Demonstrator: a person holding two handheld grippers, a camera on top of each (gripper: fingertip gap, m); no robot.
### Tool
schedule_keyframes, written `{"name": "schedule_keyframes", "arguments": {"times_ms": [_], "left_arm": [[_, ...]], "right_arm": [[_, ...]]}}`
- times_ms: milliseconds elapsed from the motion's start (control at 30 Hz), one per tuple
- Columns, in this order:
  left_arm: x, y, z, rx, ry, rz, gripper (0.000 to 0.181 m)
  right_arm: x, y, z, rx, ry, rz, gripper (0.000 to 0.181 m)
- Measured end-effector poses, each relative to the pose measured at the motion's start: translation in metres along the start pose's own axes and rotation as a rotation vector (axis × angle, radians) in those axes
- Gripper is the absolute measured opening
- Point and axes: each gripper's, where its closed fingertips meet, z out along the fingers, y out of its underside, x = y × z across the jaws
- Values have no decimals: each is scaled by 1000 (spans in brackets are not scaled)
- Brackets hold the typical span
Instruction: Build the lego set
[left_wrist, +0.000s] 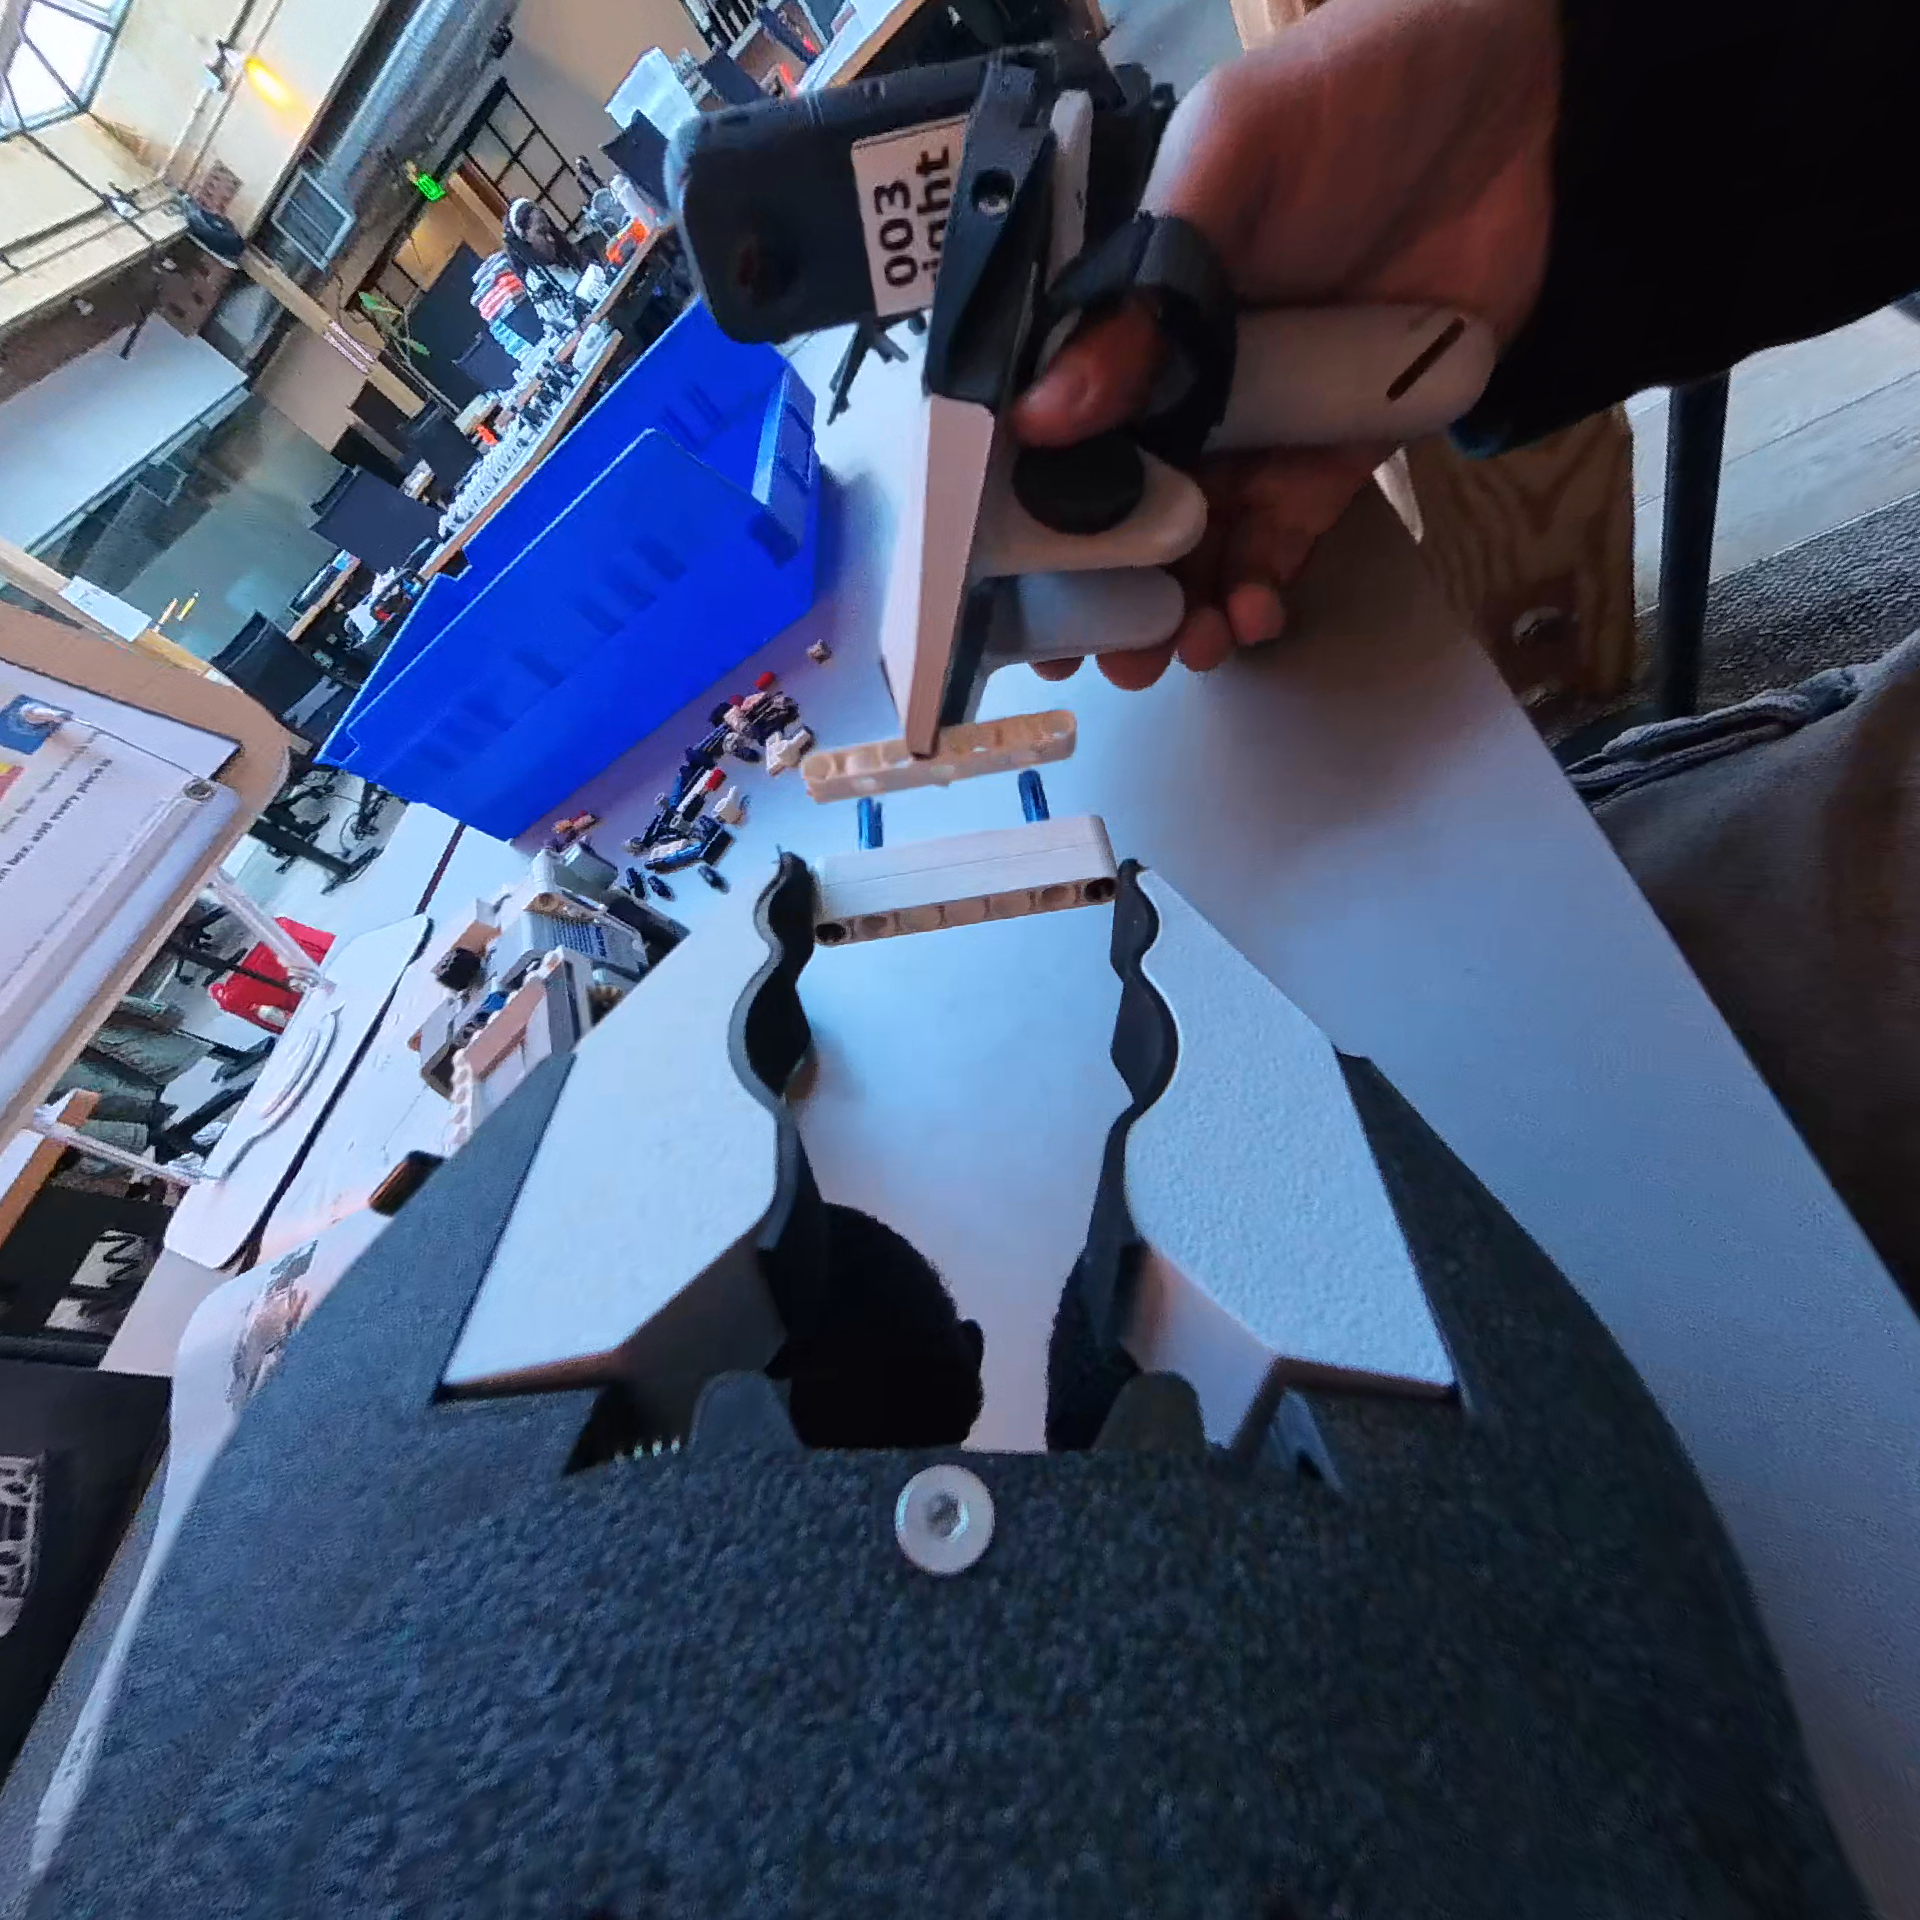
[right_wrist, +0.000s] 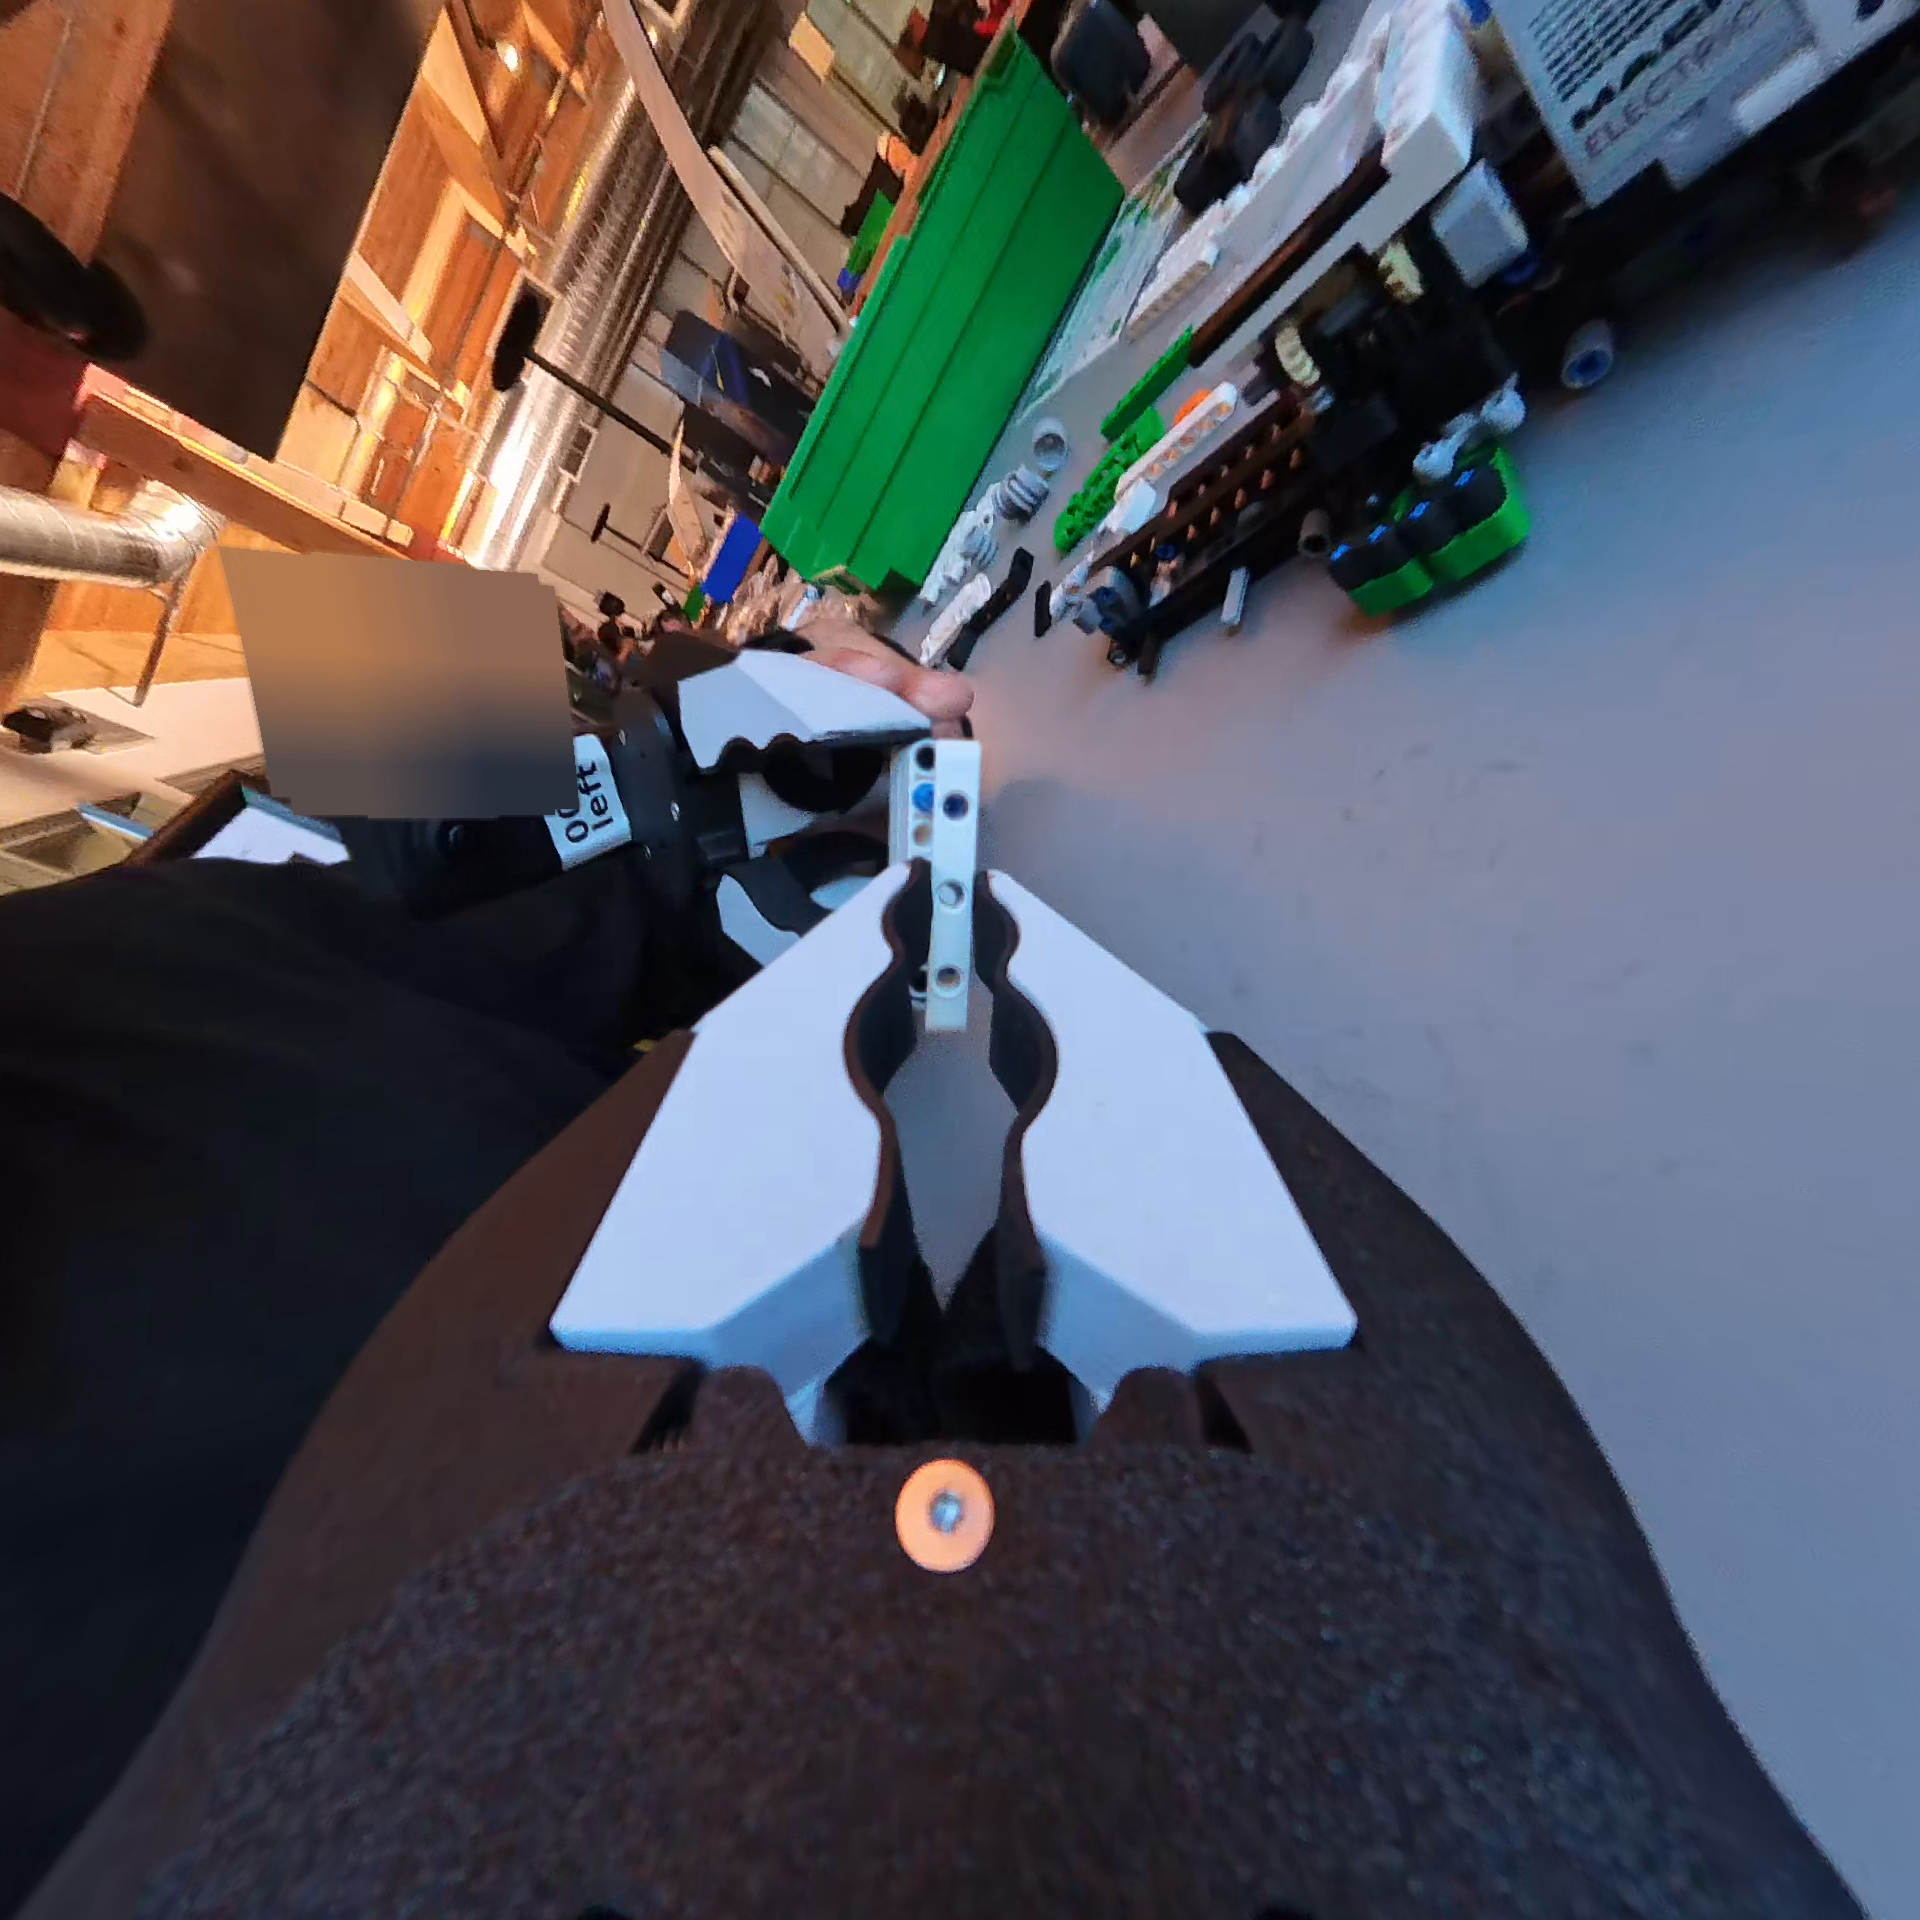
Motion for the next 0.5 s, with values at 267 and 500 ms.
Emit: {"name": "schedule_keyframes", "arguments": {"times_ms": [267,500], "left_arm": [[-5,-10,-8,89,48,-116,57],[-5,-9,-12,79,37,-79,57]], "right_arm": [[-8,3,4,-37,-87,64,6],[12,3,-4,-52,51,6,6]]}}
